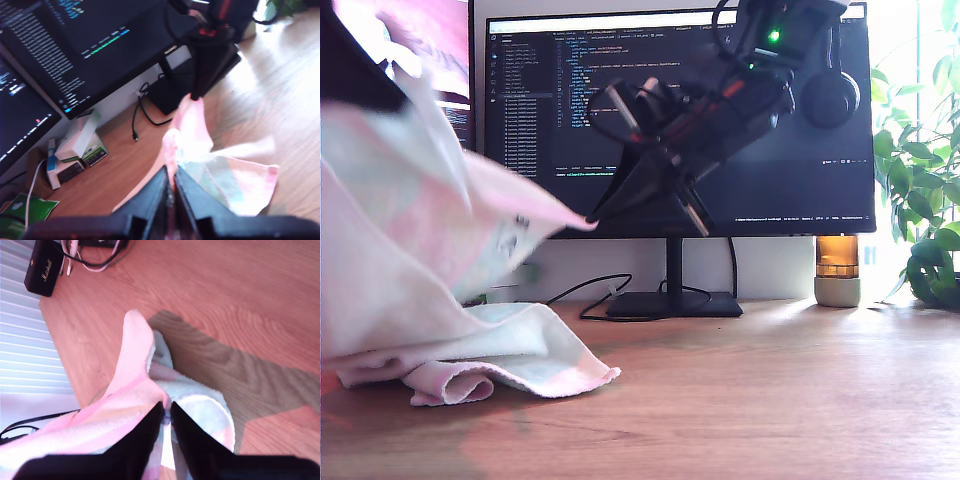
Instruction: Fold the tea towel to a neat square and place it to the right
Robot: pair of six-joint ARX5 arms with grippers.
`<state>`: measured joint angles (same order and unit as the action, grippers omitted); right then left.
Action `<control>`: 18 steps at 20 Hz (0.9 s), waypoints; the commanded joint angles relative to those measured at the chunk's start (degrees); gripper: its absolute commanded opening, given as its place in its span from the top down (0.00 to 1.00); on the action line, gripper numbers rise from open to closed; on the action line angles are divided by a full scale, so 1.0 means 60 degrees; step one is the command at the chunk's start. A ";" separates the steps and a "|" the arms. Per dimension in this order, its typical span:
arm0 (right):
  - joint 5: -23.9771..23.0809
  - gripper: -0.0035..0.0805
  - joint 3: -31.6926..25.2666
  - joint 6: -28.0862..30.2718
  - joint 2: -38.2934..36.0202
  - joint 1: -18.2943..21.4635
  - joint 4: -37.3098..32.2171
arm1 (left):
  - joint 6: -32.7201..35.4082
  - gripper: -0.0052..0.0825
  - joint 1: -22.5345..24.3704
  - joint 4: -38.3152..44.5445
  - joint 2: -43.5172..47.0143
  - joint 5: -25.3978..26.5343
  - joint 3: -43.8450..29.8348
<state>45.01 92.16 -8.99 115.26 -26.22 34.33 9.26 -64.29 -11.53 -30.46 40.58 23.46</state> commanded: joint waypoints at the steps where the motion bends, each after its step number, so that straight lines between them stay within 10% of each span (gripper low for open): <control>1: -0.0266 0.97 0.0091 -0.0044 -0.0401 0.0277 -0.0128 | -0.0044 0.96 0.0208 0.0066 0.0033 0.0066 -0.0084; 18: -0.1395 0.97 0.0109 -0.0488 -0.2259 0.0266 -0.0641 | 0.1344 0.96 0.3971 0.2980 -0.0273 -0.4084 -0.0084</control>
<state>37.78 92.29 -11.20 103.77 -25.12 31.64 16.56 -41.58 5.15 -31.35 17.54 23.46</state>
